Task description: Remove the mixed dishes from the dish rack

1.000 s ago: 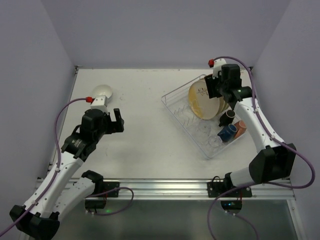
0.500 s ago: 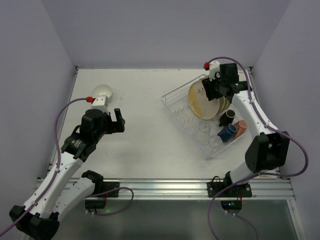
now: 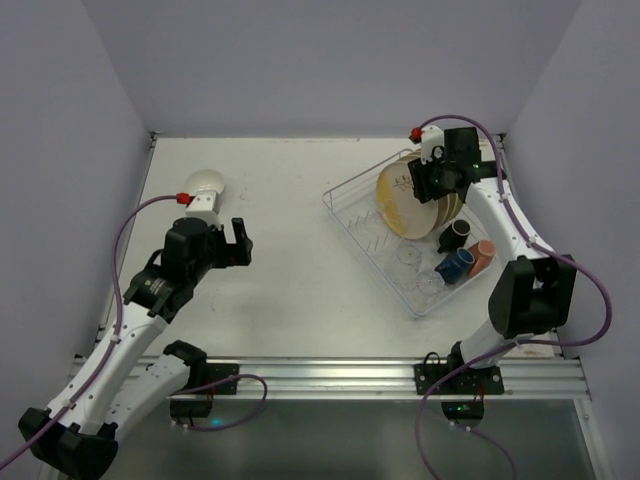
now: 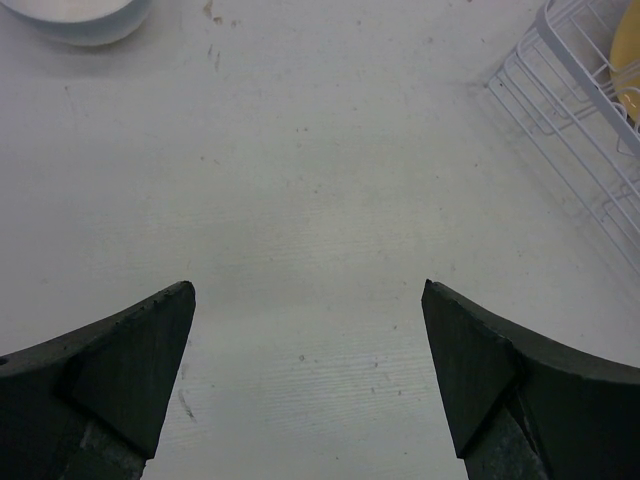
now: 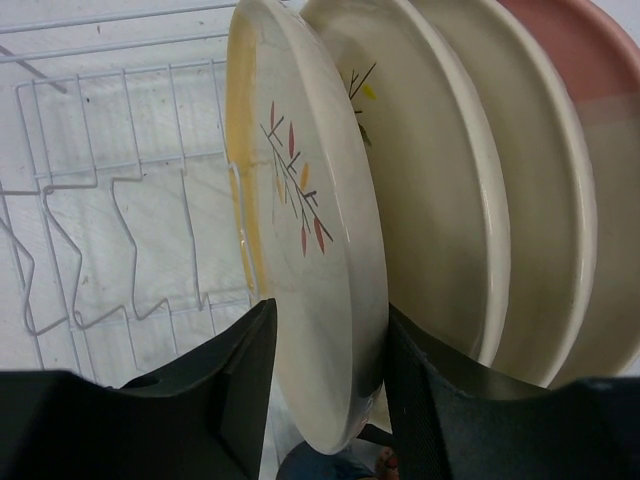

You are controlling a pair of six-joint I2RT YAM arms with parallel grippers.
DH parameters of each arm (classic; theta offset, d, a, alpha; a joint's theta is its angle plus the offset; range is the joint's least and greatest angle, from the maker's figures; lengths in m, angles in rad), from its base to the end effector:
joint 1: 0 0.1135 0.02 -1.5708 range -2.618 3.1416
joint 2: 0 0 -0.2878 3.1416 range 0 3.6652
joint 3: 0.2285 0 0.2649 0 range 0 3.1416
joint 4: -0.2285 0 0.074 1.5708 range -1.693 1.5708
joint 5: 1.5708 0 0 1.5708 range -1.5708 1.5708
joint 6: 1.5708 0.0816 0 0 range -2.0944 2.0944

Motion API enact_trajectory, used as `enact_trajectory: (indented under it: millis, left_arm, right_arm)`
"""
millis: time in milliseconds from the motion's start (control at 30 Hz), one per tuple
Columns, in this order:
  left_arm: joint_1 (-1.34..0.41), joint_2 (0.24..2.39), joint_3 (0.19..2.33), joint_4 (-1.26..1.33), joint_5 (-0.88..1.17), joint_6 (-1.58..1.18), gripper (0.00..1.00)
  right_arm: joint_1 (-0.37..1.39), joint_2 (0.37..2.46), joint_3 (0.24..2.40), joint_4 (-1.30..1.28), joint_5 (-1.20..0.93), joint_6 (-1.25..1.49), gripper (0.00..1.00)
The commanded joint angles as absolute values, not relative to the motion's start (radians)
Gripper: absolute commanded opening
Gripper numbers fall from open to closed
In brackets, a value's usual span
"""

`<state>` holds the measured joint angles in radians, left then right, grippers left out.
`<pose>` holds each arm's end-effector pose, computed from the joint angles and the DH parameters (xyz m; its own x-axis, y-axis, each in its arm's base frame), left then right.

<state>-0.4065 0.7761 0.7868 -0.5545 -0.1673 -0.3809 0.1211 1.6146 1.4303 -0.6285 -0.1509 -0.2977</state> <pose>0.1929 -0.0682 0.2979 -0.5374 -0.1677 -0.8265 0.0638 0.9691 -0.2381 0.3991 0.0609 0.3004 -0.6241 -0.3681 -0.6893 -0.4237 0.9006 -0.0973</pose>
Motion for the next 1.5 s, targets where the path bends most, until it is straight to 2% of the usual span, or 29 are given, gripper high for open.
enact_trajectory:
  millis: [0, 333, 567, 667, 733, 867, 1233, 1467]
  left_arm:
    - [-0.413, 0.77, 0.776, -0.511, -0.15, -0.354, 1.0]
    - [-0.414, 0.755, 0.772, -0.509, -0.15, -0.354, 1.0]
    - [-0.417, 0.756, 0.772, -0.509, -0.152, -0.354, 1.0]
    - [-0.42, 0.752, 0.77, -0.509, -0.158, -0.356, 1.0]
    - [-0.422, 0.747, 0.77, -0.511, -0.164, -0.356, 1.0]
    - [-0.422, 0.747, 0.772, -0.511, -0.167, -0.356, 1.0]
    - [-0.422, 0.742, 0.772, -0.515, -0.184, -0.36, 1.0]
    - [-0.422, 0.736, 0.773, -0.518, -0.193, -0.362, 1.0]
  right_arm:
    - [0.117, 1.628, 1.462, -0.64, -0.218, -0.314, 0.46]
    - [0.117, 1.67, 1.473, -0.64, -0.313, -0.333, 0.43]
    - [0.117, 1.68, 1.476, -0.627, -0.313, -0.328, 0.28]
    - [0.117, 1.667, 1.47, -0.611, -0.305, -0.327, 0.26]
    - [0.117, 1.66, 1.47, -0.614, -0.313, -0.336, 0.21]
    - [0.118, 1.651, 1.485, -0.621, -0.324, -0.333, 0.0]
    - [0.121, 1.528, 1.447, -0.52, -0.333, -0.333, 0.0]
    - [0.126, 1.378, 1.355, -0.359, -0.232, -0.285, 0.0]
